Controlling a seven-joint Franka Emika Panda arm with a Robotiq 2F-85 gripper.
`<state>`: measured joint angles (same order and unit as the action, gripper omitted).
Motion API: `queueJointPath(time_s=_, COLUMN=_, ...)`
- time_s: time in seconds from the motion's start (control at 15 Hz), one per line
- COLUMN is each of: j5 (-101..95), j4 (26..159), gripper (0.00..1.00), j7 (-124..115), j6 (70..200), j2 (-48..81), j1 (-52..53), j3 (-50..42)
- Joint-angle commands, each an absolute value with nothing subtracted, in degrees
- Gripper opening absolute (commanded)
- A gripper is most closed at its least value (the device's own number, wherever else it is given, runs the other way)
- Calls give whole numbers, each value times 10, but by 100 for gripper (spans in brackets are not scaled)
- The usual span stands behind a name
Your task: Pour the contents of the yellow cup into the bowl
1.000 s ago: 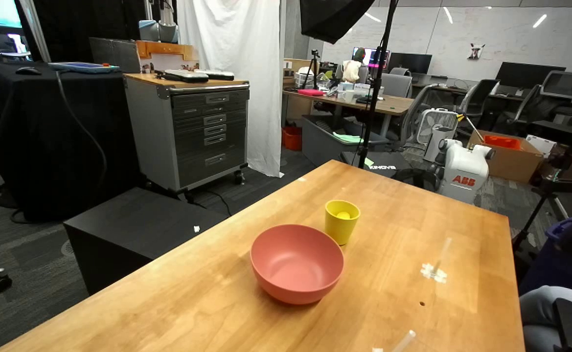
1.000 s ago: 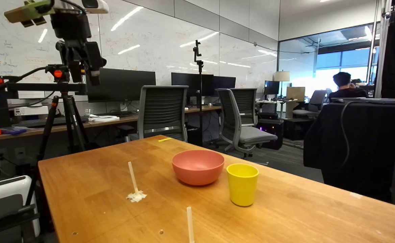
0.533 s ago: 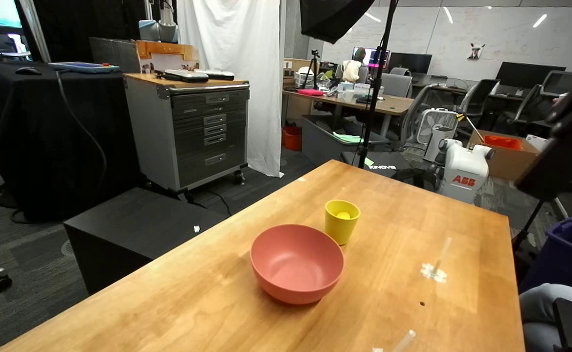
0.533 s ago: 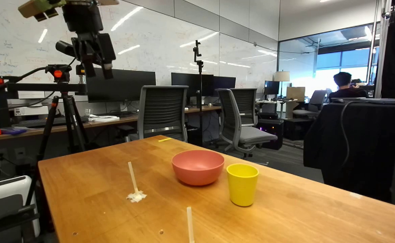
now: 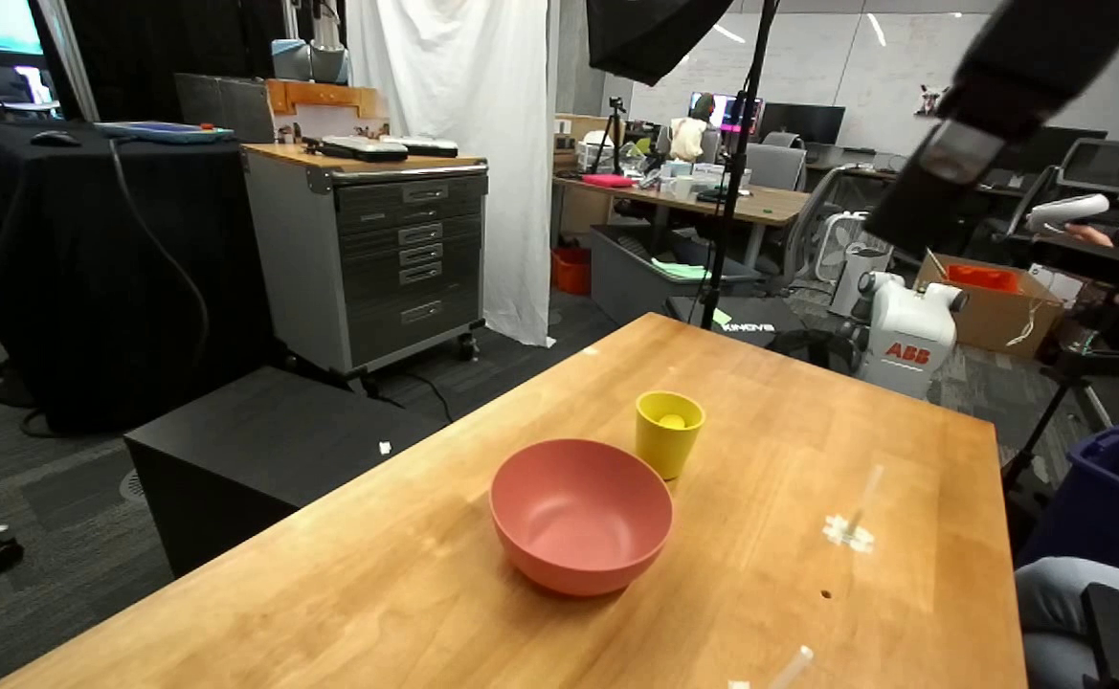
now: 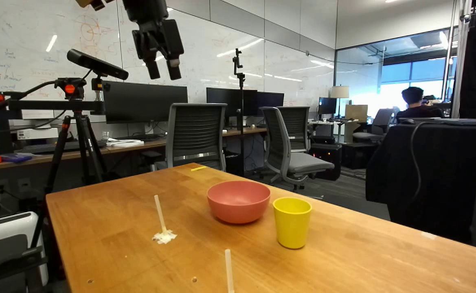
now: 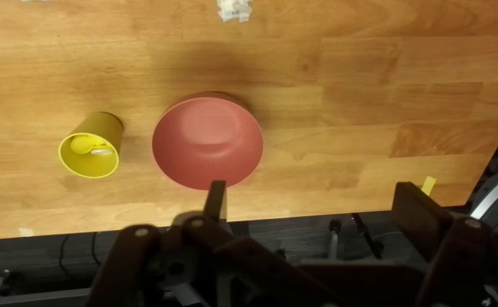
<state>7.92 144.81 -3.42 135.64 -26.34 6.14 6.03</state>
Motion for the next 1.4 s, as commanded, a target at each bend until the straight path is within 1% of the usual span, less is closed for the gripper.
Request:
queueJointPath(time_s=0.0, j5=67, j4=1376, gripper=100, j7=-37, j6=1345, j2=-198, j1=37, j3=39)
queueJointPath(time_s=0.4, j5=82, j4=1311, gripper=100, j7=-31, j6=1352, j2=-127, j1=4, j3=-7)
queueJointPath(time_s=0.93, j5=127, j4=1311, gripper=100, j7=13, j6=1395, j2=-73, j1=-20, j3=-55)
queueJointPath(time_s=1.33, j5=178, j4=1300, gripper=100, j7=50, j6=1435, j2=-19, j1=-32, j3=-69)
